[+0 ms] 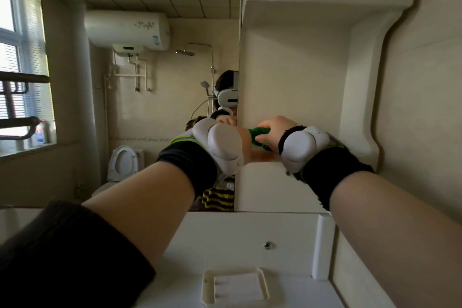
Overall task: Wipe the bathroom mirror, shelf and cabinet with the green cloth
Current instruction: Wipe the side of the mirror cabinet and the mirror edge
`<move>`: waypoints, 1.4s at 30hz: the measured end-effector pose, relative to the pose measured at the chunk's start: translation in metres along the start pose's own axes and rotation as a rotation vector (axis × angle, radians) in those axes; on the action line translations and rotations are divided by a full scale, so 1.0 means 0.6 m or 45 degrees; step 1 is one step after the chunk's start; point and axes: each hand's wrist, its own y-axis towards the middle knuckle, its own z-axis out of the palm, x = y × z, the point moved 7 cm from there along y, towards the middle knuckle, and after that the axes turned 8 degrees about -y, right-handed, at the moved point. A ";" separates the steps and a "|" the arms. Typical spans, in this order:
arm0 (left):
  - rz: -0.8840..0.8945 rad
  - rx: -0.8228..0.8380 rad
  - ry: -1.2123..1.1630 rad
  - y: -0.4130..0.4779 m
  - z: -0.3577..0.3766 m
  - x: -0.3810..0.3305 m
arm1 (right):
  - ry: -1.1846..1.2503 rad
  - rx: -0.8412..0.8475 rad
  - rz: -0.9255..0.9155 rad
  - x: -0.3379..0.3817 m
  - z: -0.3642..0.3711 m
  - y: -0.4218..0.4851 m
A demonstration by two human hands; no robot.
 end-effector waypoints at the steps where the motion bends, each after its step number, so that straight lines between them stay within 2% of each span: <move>1: -0.003 0.017 0.038 0.003 0.001 0.002 | 0.000 -0.005 -0.004 0.000 0.000 -0.003; 5: -0.056 0.090 0.104 0.005 0.010 0.000 | 0.005 -0.021 -0.010 -0.003 -0.004 -0.018; 13: -0.088 -0.026 -0.175 -0.034 0.001 -0.023 | 0.069 -0.092 0.002 -0.008 -0.012 -0.052; 18: -0.083 0.006 0.080 -0.036 0.015 -0.018 | 0.074 -0.165 0.009 -0.018 -0.016 -0.077; 20: -0.127 -0.021 0.049 -0.035 0.019 -0.017 | 0.068 -0.179 -0.008 -0.021 -0.017 -0.086; 26: -0.105 -0.255 -0.150 -0.029 -0.008 -0.040 | 0.116 -0.118 -0.070 -0.025 -0.018 -0.092; 31: -0.134 -0.256 -0.210 -0.019 -0.007 -0.042 | 0.129 -0.088 -0.087 -0.028 -0.024 -0.079; 38: -0.195 -0.156 -0.264 -0.028 0.008 -0.054 | 0.173 -0.066 -0.019 -0.041 -0.022 -0.060; 42: -0.194 -0.182 -0.286 -0.030 0.006 -0.053 | 0.132 -0.042 0.051 -0.049 -0.018 -0.040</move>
